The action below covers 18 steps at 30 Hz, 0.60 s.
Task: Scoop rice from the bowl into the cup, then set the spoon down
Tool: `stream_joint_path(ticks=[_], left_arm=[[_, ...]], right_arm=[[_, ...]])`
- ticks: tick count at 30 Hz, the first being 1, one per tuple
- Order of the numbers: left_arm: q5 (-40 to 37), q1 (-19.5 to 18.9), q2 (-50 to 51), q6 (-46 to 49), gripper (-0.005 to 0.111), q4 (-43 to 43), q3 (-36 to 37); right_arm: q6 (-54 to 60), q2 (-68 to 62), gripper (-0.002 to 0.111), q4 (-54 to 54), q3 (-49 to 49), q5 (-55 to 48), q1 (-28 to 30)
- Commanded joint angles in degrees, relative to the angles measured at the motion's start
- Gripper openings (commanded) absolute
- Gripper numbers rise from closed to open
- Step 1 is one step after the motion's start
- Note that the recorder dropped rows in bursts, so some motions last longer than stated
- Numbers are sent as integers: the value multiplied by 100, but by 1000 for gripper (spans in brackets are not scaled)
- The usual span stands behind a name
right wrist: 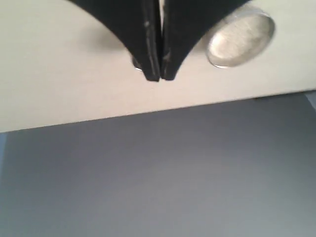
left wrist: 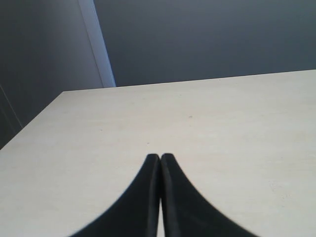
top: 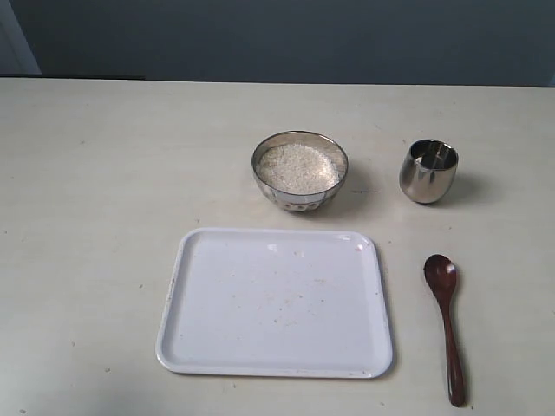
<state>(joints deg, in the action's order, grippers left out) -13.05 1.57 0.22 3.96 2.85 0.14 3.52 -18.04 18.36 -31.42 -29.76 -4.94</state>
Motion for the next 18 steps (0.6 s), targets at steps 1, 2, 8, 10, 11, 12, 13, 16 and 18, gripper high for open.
stream_joint_path(ticks=[1, 2, 8, 10, 11, 12, 13, 16, 18], left_arm=[[72, 36, -22, -25, 0, -39, -14], [72, 36, -22, -25, 0, -39, -14], [72, 36, -22, -25, 0, -39, -14], [72, 36, -22, -25, 0, -39, -14], [72, 36, -22, -25, 0, -39, -14], [72, 36, -22, -25, 0, -39, -14], [72, 36, -22, -25, 0, -39, -14], [72, 36, -22, -25, 0, -39, -14], [72, 36, -22, -25, 0, -39, -14]], right_arm=[[82, -1141, -1, -1480, -1012, -1106, -19], [-68, -1368, -1, -1621, -1197, -1421, -30], [-450, -3055, -1, -1247, -2231, -3150, -30], [-462, -3565, -1, -597, -2317, -3622, -89], [-462, -3722, -1, -428, -2317, -3770, -177], [-537, -3871, -1, -409, -2303, -3796, -328], [-797, -3966, -1, -504, -2266, -3751, -517], [-1772, -4115, -1, -1380, -2241, -3446, -1146], [-2283, -4310, -1, -2293, -2241, -3337, -1530]])
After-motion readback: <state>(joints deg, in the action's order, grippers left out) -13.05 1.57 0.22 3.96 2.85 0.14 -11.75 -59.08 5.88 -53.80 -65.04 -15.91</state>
